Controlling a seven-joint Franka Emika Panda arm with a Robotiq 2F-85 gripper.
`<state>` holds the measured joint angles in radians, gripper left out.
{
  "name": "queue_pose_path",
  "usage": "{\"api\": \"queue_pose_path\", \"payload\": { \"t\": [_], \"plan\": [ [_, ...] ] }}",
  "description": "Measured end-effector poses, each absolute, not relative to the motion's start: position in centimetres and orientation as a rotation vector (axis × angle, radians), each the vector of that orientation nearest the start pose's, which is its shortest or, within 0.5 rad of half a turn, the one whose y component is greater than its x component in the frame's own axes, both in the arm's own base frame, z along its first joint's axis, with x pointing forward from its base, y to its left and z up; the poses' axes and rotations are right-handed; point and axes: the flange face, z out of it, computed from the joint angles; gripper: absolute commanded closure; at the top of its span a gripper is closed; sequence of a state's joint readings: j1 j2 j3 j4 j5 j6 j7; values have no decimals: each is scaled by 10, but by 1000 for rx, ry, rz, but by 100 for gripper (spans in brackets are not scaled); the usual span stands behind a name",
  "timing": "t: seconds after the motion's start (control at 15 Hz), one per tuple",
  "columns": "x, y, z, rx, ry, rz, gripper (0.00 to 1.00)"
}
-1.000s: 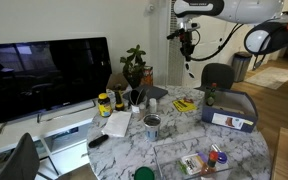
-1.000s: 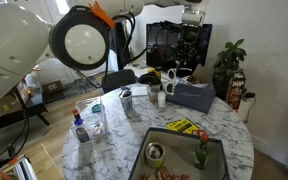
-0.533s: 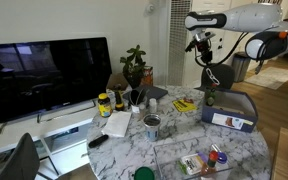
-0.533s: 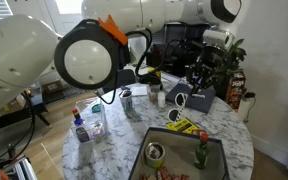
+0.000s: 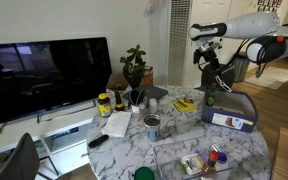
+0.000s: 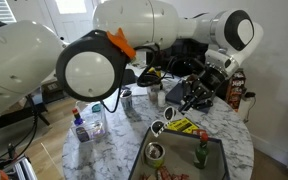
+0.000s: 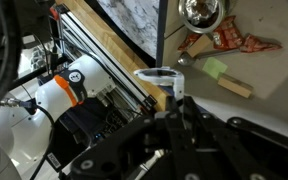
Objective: Take the glasses out of the case and place it into the box
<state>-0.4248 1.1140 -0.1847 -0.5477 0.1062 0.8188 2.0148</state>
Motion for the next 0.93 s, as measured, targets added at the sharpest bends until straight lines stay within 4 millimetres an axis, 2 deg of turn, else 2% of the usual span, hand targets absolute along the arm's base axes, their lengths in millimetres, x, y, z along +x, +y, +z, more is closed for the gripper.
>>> {"api": "queue_pose_path", "payload": {
  "t": [0.2,0.27,0.4,0.67,0.8,0.87,0.93],
  "plan": [
    [609,-317,303,662,-2328,-784,97],
    [610,-315,303,655,-2333,-792,64],
    [611,-312,301,643,-2334,-802,56],
    [610,-311,297,630,-2325,-810,25],
    [612,-311,302,638,-2335,-811,10],
    [616,-308,308,676,-2359,-824,28],
    [620,-304,320,721,-2383,-836,21]
  ]
}}
